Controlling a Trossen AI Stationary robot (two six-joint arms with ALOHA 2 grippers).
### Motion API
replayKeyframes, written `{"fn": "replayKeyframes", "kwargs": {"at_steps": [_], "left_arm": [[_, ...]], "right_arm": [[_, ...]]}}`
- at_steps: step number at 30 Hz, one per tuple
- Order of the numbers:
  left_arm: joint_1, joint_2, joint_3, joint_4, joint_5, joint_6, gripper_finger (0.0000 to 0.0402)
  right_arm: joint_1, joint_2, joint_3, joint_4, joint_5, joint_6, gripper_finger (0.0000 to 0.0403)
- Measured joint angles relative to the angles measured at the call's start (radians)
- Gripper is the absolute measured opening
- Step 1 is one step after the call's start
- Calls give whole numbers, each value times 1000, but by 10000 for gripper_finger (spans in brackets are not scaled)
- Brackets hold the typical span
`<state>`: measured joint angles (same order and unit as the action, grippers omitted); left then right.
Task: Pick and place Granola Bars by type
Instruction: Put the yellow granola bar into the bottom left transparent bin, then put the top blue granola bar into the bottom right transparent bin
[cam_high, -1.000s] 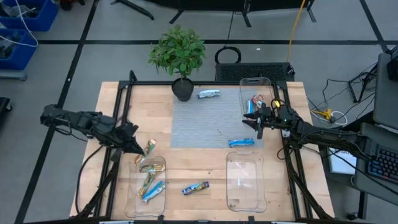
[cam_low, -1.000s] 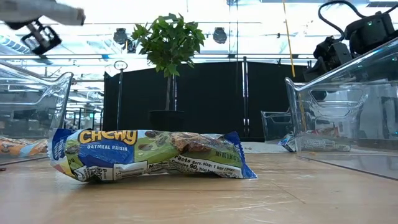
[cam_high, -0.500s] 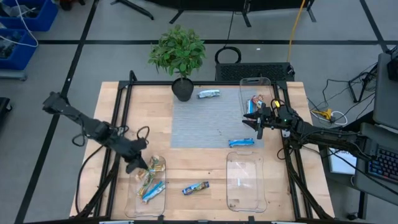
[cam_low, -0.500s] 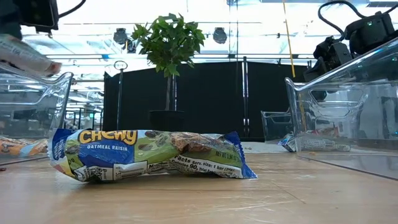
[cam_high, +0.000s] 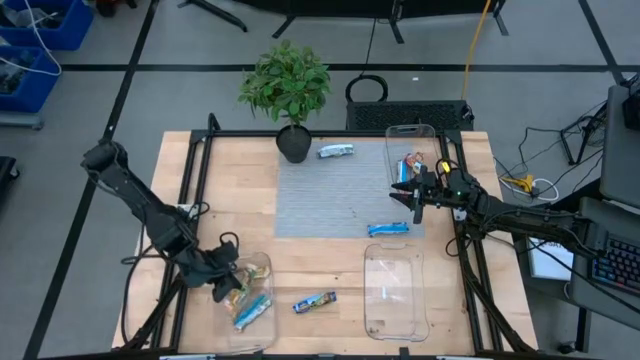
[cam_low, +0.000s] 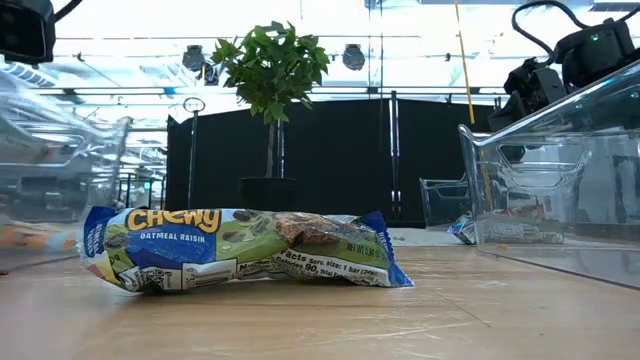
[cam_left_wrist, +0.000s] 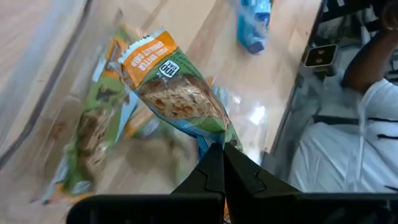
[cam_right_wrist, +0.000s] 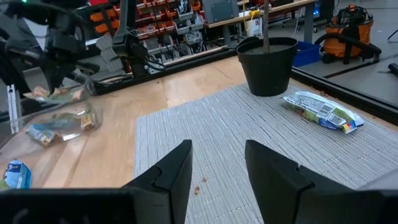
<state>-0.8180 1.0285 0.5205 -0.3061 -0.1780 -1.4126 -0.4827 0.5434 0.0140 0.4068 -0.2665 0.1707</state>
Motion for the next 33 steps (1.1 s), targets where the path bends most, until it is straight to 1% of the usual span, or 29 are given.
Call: {"fn": "replayKeyframes", "kwargs": {"at_steps": [7, 13, 22, 24, 26, 30, 33], "left_arm": [[-1, 31, 0, 2, 1, -3, 1], [0, 25, 0, -2, -1, 7, 21], [0, 25, -1, 36, -31, 139, 56], [3, 23, -1, 49, -37, 202, 65], [10, 12, -1, 60, -74, 314, 70], [46, -56, -1, 58, -222, 587, 73], [85, -152, -2, -14, -305, 742, 74]], "right_arm": [[0, 0, 0, 14, 0, -6, 139], [0, 0, 0, 27, 0, -9, 139], [0, 0, 0, 26, 0, -6, 139], [0, 0, 0, 26, 0, -6, 139], [0, 0, 0, 26, 0, -6, 139], [0, 0, 0, 30, 0, -7, 139], [0, 0, 0, 31, 0, -10, 139]]}}
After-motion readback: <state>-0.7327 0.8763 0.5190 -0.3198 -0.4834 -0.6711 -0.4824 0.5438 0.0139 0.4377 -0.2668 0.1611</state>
